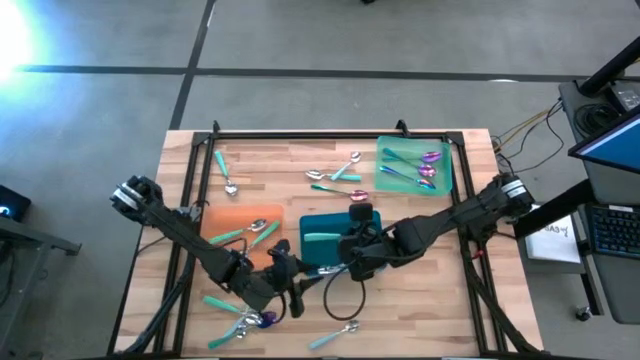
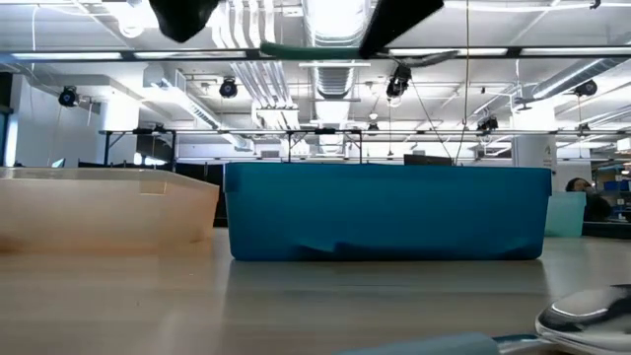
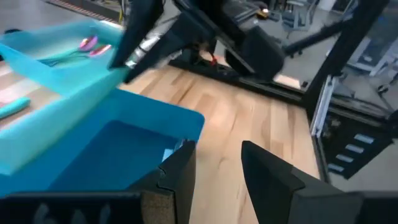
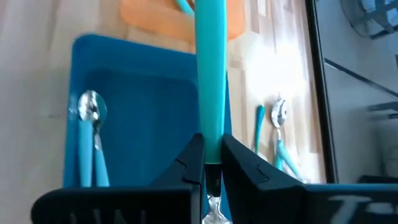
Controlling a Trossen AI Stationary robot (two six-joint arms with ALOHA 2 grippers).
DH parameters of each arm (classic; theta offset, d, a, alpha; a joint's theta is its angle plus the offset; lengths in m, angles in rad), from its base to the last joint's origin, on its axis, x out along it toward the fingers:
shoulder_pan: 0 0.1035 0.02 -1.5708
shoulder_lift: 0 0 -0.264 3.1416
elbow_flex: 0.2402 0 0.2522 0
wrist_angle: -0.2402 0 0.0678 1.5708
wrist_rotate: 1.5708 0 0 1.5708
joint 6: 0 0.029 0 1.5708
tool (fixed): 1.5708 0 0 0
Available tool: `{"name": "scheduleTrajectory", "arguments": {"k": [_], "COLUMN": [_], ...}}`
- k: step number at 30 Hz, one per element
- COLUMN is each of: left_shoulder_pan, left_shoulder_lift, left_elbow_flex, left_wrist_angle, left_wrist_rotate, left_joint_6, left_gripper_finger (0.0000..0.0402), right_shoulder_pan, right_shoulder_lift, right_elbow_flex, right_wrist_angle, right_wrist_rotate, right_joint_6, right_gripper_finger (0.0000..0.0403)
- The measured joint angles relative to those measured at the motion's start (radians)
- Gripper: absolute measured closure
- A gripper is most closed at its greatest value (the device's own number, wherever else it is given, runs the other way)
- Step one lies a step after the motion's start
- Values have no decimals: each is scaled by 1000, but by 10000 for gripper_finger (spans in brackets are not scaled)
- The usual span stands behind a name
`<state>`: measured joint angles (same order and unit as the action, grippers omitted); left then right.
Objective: Sort silverware by color (type)
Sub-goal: Put the light green spoon into the orange bin
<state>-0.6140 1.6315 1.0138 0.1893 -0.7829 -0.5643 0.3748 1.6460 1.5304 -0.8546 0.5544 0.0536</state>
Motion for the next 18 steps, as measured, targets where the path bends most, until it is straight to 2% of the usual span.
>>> {"name": "scheduleTrajectory", "arguments": {"k": [4,6,9,18], "left_shoulder_pan": [7,13,45,226], "left_shoulder_lift": [-8,-29,-39,-33], "left_elbow_flex": [-4,-2,3,5], "left_wrist_angle": [-20,-17,-18,-45], "left_wrist_rotate": [-14,6,124,522], "left_joint_6": [7,61,134,126], "left_gripper_finger": [288,288,288,304], "right_shoulder_pan": [4,5,5,5], "right_shoulder_lift": [-2,-3,-5,-16], "right_elbow_flex": [-33,-41,-43,-33], "right_wrist_angle": [-4,-6,-11,-52], "right_wrist_rotate": [22,22,21,16], "right_joint_6": [6,-1,-27,-27], "right_gripper_finger": [378,378,377,376]}}
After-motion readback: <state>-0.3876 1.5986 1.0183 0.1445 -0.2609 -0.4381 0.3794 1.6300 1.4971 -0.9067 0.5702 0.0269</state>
